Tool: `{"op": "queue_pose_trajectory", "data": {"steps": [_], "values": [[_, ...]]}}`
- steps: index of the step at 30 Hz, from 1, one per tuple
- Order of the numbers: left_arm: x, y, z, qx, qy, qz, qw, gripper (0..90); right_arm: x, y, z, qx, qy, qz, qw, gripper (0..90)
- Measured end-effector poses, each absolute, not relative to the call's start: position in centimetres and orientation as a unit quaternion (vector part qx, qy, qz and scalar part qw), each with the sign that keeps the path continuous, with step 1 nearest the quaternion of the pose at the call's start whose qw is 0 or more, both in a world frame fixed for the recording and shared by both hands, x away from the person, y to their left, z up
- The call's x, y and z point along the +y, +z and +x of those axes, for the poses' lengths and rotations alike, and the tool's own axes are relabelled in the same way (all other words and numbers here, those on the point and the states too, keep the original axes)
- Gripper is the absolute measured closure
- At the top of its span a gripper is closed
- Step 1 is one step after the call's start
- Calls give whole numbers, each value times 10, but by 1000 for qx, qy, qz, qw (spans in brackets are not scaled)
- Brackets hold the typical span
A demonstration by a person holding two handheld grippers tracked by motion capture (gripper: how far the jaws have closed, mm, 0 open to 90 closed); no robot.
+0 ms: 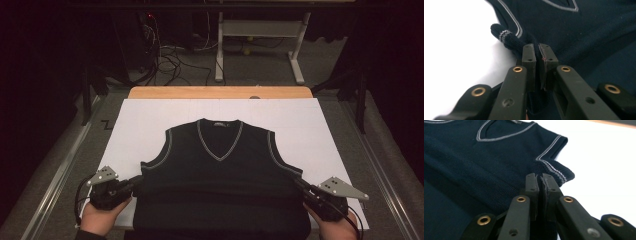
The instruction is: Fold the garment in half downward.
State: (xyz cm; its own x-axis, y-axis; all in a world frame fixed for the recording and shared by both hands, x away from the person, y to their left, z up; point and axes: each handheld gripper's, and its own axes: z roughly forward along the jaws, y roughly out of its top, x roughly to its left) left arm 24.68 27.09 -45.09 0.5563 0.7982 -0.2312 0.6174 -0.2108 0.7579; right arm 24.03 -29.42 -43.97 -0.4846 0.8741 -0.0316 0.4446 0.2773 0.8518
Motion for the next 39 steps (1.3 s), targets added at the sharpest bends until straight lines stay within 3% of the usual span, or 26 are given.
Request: {"op": "queue_pose_trajectory", "data": {"steps": [13, 16, 17, 19, 21, 29, 35, 39], "values": [[274, -462, 215, 461, 100, 785, 400, 798, -299, -450, 207, 769, 401, 436, 240, 824], [277, -462, 217, 456, 102, 778, 420, 691, -300, -450, 208, 763, 407, 441, 238, 739], [278, -462, 217, 457, 109, 774, 425, 585, -303, -450, 210, 752, 423, 448, 233, 659], [278, -461, 218, 458, 120, 769, 429, 563, -304, -449, 210, 749, 430, 449, 230, 645], [278, -460, 219, 460, 133, 762, 436, 481, -305, -449, 213, 738, 442, 456, 228, 566], [281, -452, 233, 450, 155, 751, 457, 394, -301, -449, 220, 731, 451, 448, 248, 402], [280, -447, 243, 444, 161, 743, 474, 360, -298, -448, 228, 728, 456, 444, 255, 336], [278, -446, 251, 449, 164, 743, 469, 277, -296, -445, 240, 724, 459, 445, 258, 279]]}}
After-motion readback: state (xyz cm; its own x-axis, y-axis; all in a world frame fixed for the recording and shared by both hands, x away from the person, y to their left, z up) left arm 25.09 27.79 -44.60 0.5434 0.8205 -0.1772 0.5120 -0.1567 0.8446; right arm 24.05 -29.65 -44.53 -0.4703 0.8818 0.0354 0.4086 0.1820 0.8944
